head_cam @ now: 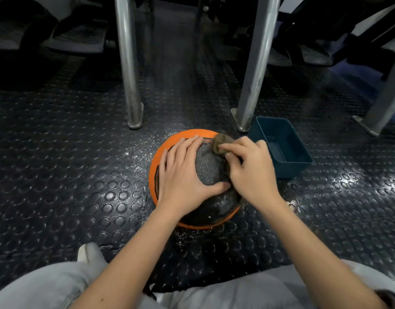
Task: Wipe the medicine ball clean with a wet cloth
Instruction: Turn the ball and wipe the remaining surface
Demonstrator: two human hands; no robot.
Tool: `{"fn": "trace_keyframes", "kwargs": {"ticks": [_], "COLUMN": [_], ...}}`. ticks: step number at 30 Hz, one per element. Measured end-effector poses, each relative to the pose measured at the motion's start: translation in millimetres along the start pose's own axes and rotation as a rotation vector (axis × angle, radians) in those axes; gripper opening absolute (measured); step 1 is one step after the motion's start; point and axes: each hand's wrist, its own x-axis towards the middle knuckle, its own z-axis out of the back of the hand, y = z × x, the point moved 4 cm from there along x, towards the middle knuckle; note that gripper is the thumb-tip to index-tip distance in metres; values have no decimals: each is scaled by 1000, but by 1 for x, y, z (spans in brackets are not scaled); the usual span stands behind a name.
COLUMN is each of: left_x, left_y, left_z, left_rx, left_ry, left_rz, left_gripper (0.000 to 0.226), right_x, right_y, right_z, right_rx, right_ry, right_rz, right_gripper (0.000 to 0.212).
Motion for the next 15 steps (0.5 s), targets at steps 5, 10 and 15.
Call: {"fn": "trace_keyframes", "kwargs": {"ticks": [5,10,15], "left_x": [5,1,1], "left_y": [15,9,3], "left_z": [6,5,4], "left_rx": [-60,-21,-9], "left_ry": [21,66,85], "left_rz": [56,36,2], "left_gripper": [103,108,106], "right_x": [-7,28,10], "right_y": [17,-35,-28], "right_z": [-7,-11,2], "right_rx": [-6,160,176], "right_ry": [22,69,89], "right_rz": [182,-173,-157], "right_gripper": [26,24,24]}}
